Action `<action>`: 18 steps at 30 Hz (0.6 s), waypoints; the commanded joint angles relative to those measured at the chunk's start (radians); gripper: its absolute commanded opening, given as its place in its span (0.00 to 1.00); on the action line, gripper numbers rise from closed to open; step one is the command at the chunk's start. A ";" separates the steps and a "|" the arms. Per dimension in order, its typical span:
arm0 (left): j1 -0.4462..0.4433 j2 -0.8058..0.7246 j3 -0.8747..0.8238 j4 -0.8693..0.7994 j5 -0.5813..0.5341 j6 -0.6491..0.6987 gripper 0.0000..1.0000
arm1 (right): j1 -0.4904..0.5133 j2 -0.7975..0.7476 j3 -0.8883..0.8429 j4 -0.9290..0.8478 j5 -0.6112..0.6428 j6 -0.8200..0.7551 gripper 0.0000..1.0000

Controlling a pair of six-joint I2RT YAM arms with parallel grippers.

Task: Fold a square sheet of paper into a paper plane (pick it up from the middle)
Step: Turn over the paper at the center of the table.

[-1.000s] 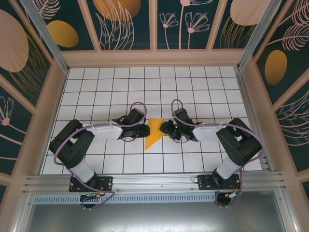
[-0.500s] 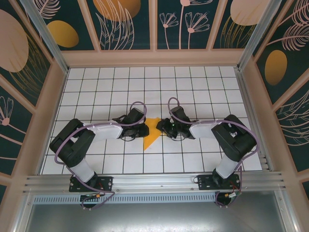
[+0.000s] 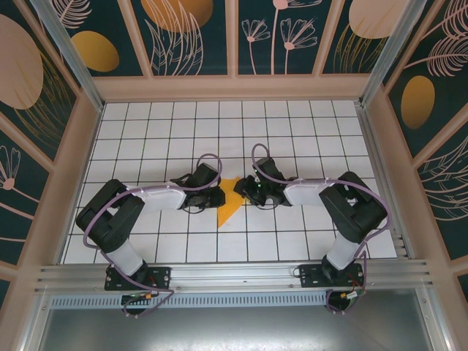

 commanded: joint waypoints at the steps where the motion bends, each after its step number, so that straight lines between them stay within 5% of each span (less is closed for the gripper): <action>1: -0.014 0.070 -0.021 0.037 0.043 -0.008 0.24 | 0.007 -0.058 0.009 -0.126 0.064 -0.029 0.44; 18: -0.015 0.070 -0.024 0.043 0.049 -0.011 0.24 | 0.033 0.030 0.008 -0.030 -0.031 -0.005 0.42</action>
